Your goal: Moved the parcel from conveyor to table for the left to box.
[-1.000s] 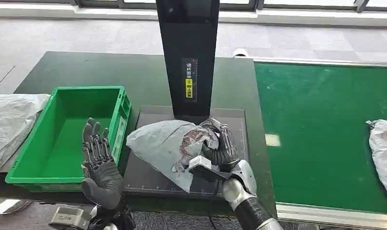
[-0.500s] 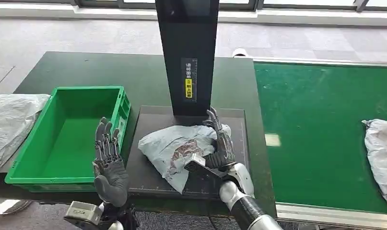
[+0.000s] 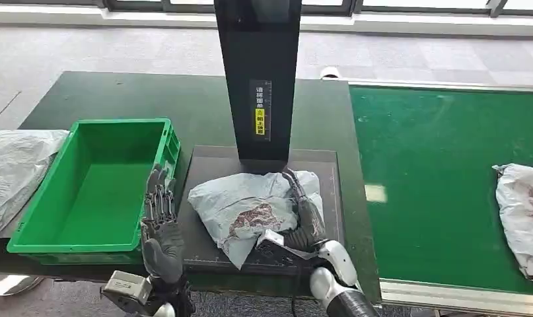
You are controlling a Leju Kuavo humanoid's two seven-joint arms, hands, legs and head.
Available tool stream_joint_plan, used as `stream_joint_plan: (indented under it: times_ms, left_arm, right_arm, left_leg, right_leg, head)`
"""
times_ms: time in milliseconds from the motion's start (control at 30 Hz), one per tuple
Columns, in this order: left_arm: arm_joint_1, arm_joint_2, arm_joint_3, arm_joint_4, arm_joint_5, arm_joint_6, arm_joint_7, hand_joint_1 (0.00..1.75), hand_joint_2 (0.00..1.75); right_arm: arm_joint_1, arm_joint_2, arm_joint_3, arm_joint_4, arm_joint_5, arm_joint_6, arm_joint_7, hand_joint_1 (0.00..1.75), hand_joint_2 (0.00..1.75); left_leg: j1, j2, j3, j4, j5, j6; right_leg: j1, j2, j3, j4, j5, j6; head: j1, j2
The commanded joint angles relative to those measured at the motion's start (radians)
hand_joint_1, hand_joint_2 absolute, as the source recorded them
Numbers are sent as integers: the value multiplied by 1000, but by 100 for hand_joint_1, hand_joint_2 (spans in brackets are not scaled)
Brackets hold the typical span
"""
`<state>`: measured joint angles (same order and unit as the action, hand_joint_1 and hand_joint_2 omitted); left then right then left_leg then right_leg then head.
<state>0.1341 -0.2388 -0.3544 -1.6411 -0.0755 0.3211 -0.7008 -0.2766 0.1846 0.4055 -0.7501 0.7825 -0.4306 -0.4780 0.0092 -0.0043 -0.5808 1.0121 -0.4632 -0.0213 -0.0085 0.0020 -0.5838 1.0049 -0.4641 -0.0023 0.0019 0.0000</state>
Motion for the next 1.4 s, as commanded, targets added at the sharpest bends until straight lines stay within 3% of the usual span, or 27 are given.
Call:
stream_joint_plan:
  times_ms: [33,267,367,567,867,967,1033,1067,1233,1300,1333,1400]
  left_arm:
    - [-17,-54,23,104,-104,75,132,0,0]
    - [-18,-51,23,107,-104,81,132,0,0]
    - [-31,-32,-5,128,-194,130,144,0,0]
    - [-87,-36,-19,215,-295,152,150,0,0]
    - [-87,-36,-17,218,-295,153,150,0,0]
    - [-115,1,-55,259,-327,17,212,0,0]
    - [-135,3,-57,300,-416,26,202,0,0]
    - [-146,5,-63,323,-467,29,211,0,175]
    - [-268,-31,-38,583,-826,147,356,0,175]
    - [-306,-38,-29,664,-891,146,405,0,175]
    - [-354,-35,-38,766,-988,85,513,0,175]
    - [-426,-54,-31,937,-1045,94,528,0,175]
  right_arm:
    - [308,-123,-157,-524,13,167,12,0,175]
    - [306,-116,-166,-522,14,177,12,0,175]
    - [326,-127,-201,-586,-72,177,-69,0,175]
    - [400,-151,-243,-685,-95,176,-83,0,175]
    - [403,-148,-239,-687,-95,175,-83,0,175]
    - [439,-171,-222,-725,-106,137,-101,0,175]
    - [476,-181,-208,-783,-130,121,-122,0,175]
    - [478,-181,-200,-803,-137,122,-133,0,175]
    - [455,-174,-163,-879,-193,149,-205,0,175]
    - [441,-172,-156,-887,-212,159,-220,0,175]
    - [411,-185,-138,-880,-239,155,-220,0,175]
    - [368,-193,-127,-849,-256,148,-220,0,175]
  left_leg:
    - [-1,-9,2,-2,1,2]
    - [-1,-1,2,-1,-2,2]
    - [-1,-2,1,-1,-1,1]
    - [-1,-5,1,-1,-1,1]
    - [-1,-1,2,-1,-1,1]
    - [-1,-1,1,-1,-1,1]
    - [-1,-5,3,-2,-1,2]
    - [-1,-3,2,-1,-1,1]
    - [-1,-1,3,-2,-1,2]
    - [-1,-2,3,-2,0,2]
    - [-1,-2,2,-2,0,1]
    - [-1,-1,3,-3,1,2]
  right_leg:
    - [0,-10,5,-3,-2,1]
    - [-1,-3,3,-2,-1,1]
    - [-1,-3,2,-2,0,1]
    - [-1,-5,3,-1,-1,1]
    - [-1,-3,3,-2,-1,1]
    - [-1,-2,2,-1,0,1]
    - [-1,-6,5,-3,-1,1]
    - [-1,-4,3,-2,-1,1]
    - [-2,-2,4,-3,0,1]
    - [-2,-3,4,-3,0,1]
    - [-2,-3,4,-2,0,1]
    - [-2,-2,4,-3,2,1]
  head:
    - [0,0]
    - [0,0]
    - [0,0]
    - [0,0]
    - [0,0]
    - [0,0]
    - [0,0]
    - [0,0]
    - [0,0]
    - [0,0]
    - [0,0]
    - [0,0]
